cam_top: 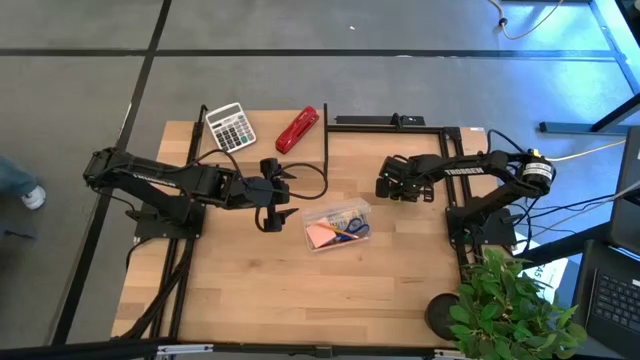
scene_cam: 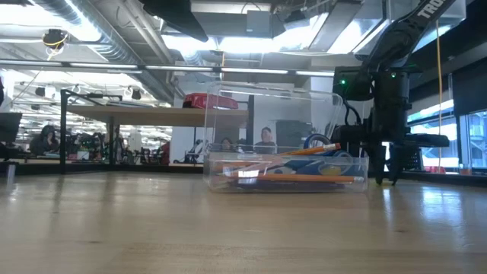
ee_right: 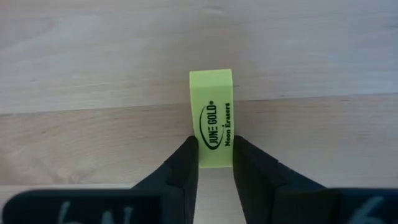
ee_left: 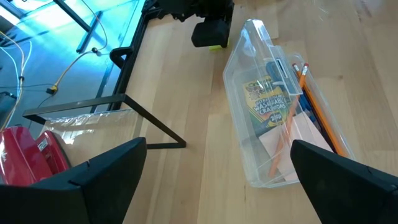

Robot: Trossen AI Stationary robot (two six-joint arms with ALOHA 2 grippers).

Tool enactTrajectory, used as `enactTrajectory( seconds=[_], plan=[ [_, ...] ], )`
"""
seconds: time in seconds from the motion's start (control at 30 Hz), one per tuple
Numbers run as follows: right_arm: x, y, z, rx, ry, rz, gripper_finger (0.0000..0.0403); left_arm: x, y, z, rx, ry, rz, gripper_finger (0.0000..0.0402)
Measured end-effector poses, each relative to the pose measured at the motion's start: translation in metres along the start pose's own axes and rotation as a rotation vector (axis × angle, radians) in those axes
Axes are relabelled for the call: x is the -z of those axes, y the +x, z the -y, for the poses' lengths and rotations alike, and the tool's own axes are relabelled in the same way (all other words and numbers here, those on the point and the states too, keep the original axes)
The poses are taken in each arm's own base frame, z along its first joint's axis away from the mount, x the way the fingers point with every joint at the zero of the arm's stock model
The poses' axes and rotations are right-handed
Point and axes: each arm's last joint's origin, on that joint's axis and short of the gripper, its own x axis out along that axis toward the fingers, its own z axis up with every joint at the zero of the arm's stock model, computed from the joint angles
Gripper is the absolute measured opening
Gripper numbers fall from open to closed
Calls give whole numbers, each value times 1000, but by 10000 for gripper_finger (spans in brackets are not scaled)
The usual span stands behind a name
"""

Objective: Pack school essentials
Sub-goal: Put the yellow eraser into the transparent supply box

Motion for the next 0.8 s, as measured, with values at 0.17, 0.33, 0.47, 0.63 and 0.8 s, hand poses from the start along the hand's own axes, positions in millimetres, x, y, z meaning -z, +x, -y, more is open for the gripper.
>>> enactTrajectory(
  seconds=[0.17, 0.33, 0.47, 0.63, 0.8],
  plan=[
    [0, 0, 0, -1, 0, 0, 90, 0, 0, 0, 0, 0, 0, 393],
    [0, 0, 0, -2, -5, 1, 89, 0, 0, 0, 0, 0, 0, 393],
    [0, 0, 0, -4, -23, -3, 89, 0, 0, 0, 0, 0, 0, 393],
    [0, 0, 0, -5, -19, -2, 89, 0, 0, 0, 0, 0, 0, 393],
    [-1, -5, -5, -2, -54, -3, 89, 0, 0, 0, 0, 0, 0, 393]
  ],
)
